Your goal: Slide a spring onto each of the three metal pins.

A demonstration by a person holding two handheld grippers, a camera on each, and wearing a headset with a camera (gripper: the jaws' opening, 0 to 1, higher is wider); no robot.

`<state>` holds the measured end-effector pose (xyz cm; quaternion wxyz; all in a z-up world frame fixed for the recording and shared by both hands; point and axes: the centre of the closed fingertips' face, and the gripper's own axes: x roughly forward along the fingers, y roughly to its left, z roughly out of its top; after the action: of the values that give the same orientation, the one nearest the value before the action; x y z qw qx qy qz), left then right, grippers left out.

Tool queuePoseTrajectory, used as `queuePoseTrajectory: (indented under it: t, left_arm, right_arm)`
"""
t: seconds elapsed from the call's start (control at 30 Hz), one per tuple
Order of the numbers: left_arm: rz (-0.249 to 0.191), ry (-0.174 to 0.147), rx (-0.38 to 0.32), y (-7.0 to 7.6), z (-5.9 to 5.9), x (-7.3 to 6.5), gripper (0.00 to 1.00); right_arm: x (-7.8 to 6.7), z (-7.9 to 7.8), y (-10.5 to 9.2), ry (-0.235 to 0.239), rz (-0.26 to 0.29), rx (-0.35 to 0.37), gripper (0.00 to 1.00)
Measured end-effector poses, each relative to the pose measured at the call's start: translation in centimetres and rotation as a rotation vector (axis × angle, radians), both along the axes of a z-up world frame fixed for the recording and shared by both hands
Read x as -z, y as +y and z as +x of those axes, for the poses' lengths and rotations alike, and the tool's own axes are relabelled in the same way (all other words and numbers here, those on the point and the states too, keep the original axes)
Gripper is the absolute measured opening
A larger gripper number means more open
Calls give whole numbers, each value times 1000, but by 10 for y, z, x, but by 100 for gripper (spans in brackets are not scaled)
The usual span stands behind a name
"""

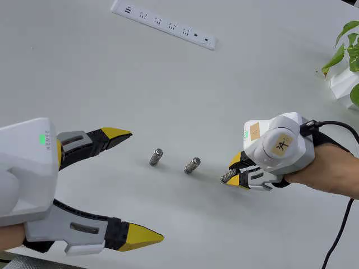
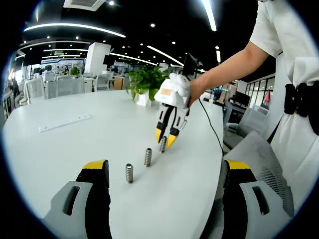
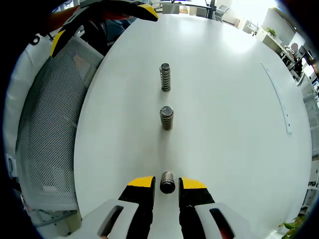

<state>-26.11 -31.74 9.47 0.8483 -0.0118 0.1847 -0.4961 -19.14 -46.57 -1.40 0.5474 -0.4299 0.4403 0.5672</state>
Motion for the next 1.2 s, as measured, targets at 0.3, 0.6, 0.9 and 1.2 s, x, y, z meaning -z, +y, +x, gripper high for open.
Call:
queuePoseTrajectory:
  t: [0.3,0.6,0.9,1.2]
  left_arm:
    - [17,-1,6,3,0,2,95]
    - [52,-7,13,9,0,6,97]
    - [96,-3,11,19,-1,16,99]
    - [113,1,-15,30,4,23,99]
  right_arm:
    - [-14,2,-4,-18,49,65,21]
    - [-39,1,-8,-45,149,180,31]
    - [-63,-15,-16,-59,340,382,40]
    - [-62,-40,-39,-59,452,502,56]
